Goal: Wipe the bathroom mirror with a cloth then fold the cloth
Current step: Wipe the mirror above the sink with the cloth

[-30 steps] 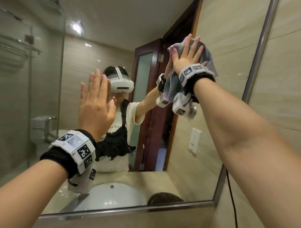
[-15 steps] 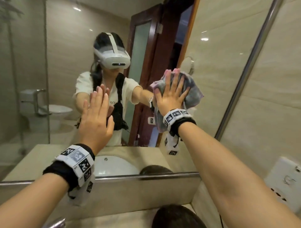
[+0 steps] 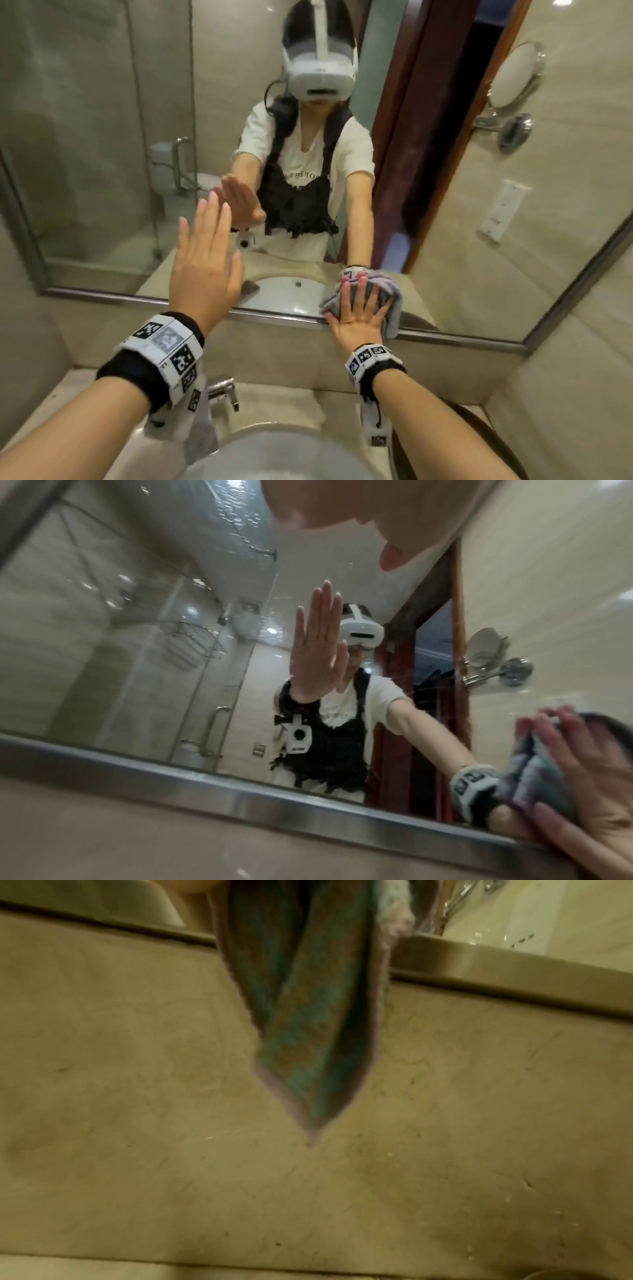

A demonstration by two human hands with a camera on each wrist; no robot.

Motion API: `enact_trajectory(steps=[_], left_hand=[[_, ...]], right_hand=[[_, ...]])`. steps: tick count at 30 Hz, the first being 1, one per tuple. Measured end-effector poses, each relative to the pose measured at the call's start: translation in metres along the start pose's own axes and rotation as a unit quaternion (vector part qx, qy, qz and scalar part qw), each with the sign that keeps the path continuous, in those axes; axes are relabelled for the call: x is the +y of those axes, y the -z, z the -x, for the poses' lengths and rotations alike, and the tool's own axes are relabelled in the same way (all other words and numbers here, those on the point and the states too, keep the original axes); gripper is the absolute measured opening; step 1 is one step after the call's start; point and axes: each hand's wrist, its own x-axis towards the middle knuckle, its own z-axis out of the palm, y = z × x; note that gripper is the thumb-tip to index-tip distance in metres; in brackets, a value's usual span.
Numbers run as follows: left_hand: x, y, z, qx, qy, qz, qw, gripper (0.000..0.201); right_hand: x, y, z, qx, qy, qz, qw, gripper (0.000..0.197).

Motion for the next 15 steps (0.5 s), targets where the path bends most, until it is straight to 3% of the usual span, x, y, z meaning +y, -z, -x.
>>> enact_trajectory(steps=[3,7,11,15], left_hand=[[-0.029,0.009,0.007,-0.005,0.020,-0.027,0.999,0.062],[-0.053,0.024,-0.002,0.020,0.036,-0.039,0.998,0.062],[-0.067,0.044,-0.011,0.056,0.055,-0.029,0.996,0.063],[-0.092,0.074,-0.016,0.099,0.068,-0.030,0.992,0.063]], right_hand=[[-0.005,0.007,-0.007,0.013,0.008,0.008,1.000,0.084],[-0.040,0.043,-0.050,0.048,0.097,0.072,0.992,0.082],[-0.091,0.087,-0.110,0.065,0.206,0.076,0.973,0.068],[-0.144,0.136,-0.172,0.066,0.293,0.068,0.951,0.067]])
